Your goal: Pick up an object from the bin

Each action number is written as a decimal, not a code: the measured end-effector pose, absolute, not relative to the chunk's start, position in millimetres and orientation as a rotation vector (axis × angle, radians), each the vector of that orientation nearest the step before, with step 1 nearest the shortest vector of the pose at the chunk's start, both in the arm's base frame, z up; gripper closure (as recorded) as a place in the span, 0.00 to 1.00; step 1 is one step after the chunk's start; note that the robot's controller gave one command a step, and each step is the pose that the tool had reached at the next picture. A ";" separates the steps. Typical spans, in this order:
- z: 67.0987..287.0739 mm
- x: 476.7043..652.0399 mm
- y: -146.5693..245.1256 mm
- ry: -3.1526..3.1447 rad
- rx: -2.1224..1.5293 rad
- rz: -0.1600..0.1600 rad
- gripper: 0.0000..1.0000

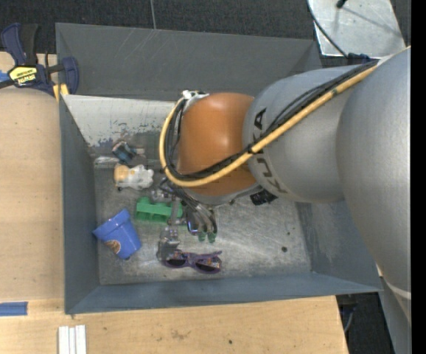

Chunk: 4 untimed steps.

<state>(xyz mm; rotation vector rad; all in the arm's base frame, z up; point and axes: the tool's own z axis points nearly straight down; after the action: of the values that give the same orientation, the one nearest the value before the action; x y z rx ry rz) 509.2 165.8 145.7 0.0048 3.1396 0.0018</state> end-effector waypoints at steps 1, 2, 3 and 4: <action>145.7 509.2 165.8 3.140 0.005 0.002 0.00; 126.9 550.4 126.1 3.137 0.038 0.002 0.00; 118.7 559.6 141.7 3.136 -0.024 0.000 0.00; 120.8 561.5 133.9 3.135 0.141 0.003 0.00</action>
Offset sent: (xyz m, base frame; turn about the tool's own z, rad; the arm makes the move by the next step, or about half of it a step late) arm 0.0420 -0.0422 -0.0205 0.0241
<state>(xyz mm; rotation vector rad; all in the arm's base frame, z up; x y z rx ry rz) 561.5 133.9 120.8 0.1413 3.1346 0.0026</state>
